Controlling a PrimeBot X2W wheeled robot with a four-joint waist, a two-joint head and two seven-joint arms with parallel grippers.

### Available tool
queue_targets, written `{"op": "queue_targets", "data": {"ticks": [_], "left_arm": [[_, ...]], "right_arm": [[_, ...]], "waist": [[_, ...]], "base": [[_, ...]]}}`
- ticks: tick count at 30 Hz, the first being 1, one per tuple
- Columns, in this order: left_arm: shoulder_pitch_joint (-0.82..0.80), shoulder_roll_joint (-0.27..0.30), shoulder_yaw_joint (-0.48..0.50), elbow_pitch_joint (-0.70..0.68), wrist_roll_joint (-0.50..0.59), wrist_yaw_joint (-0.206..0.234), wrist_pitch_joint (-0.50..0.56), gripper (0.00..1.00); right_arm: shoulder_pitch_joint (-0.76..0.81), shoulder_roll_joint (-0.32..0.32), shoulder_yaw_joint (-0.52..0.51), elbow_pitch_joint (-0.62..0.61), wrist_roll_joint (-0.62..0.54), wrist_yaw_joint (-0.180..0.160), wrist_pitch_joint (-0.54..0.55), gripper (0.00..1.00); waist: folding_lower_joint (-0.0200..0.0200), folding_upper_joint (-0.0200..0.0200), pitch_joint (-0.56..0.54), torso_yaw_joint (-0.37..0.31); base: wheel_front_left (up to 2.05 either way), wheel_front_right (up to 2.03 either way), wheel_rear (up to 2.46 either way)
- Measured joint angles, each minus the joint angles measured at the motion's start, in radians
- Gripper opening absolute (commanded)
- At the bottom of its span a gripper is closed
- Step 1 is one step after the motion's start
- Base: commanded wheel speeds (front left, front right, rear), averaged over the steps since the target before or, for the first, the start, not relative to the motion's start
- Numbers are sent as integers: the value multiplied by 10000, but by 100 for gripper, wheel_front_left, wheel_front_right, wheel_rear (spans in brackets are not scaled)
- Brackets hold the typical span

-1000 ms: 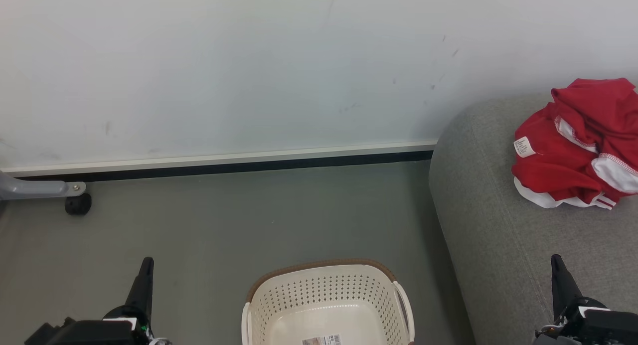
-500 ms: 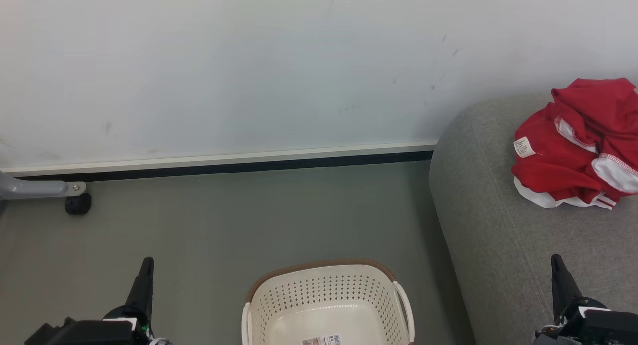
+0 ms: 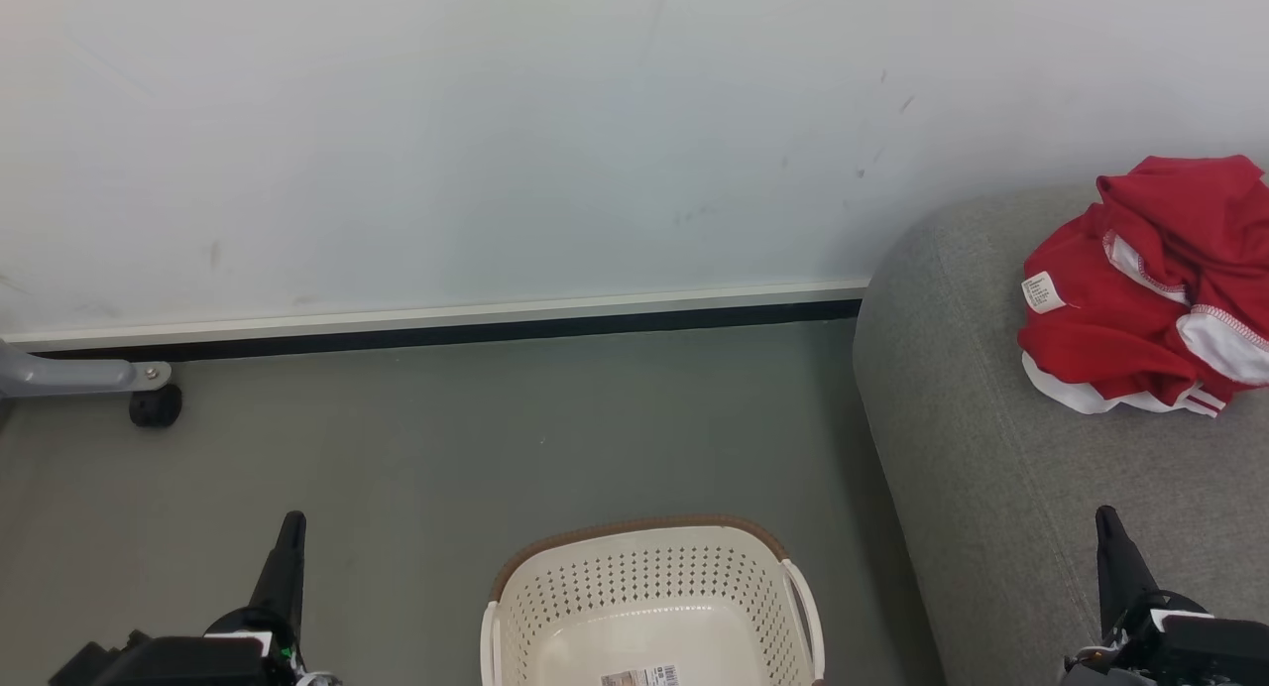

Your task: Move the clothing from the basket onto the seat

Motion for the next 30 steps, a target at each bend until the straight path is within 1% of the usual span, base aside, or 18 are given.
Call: {"op": "queue_targets", "data": {"ticks": [30], "left_arm": [[0, 0, -2, 2, 0, 0, 0, 0]], "right_arm": [[0, 0, 0, 0, 0, 0, 0, 0]], "waist": [[0, 0, 0, 0]], "base": [[0, 0, 0]]}}
